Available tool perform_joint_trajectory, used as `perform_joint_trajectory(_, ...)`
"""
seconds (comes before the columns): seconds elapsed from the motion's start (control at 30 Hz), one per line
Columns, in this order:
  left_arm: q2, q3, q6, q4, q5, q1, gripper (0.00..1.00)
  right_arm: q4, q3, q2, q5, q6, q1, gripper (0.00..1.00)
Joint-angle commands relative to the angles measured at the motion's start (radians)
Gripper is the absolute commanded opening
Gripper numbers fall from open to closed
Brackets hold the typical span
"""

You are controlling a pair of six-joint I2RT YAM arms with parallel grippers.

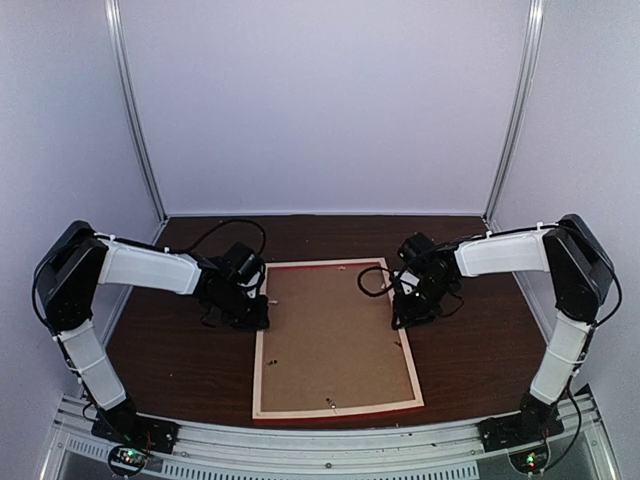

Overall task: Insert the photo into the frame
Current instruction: Press the fastener onto the backboard.

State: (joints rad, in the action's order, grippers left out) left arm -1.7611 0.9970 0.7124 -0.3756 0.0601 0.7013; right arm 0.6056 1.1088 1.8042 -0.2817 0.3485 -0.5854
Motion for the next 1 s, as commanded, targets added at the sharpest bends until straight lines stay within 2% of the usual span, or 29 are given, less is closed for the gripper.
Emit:
perform_joint_trajectory(0.0,-0.022,0.031,-0.018,-0.019,0.038,0.015,0.32,-0.036,0.023,0.039,0.041,0.014,0.015,0.37)
perform_joint_trajectory(0.13,-0.023,0.046,-0.020,-0.029,0.042,0.015,0.38,-0.060,0.019,0.049,0.032,0.021,0.016,0.30)
perform_joint_trajectory(0.3,-0.026,0.072,-0.037,-0.053,0.050,0.015,0.50,-0.089,-0.005,0.042,0.050,0.048,0.018,0.17)
perform_joint_trajectory(0.43,-0.021,0.087,-0.057,-0.086,0.061,0.015,0.57,-0.118,-0.043,0.015,0.068,0.093,0.017,0.14)
perform_joint_trajectory(0.7,0.033,0.027,-0.028,-0.047,0.223,0.023,0.68,-0.229,-0.125,-0.020,0.095,0.207,0.016,0.06)
perform_joint_trajectory(0.97,0.104,-0.050,-0.023,-0.056,0.239,0.090,0.79,-0.290,-0.124,0.002,0.134,0.251,0.019,0.01)
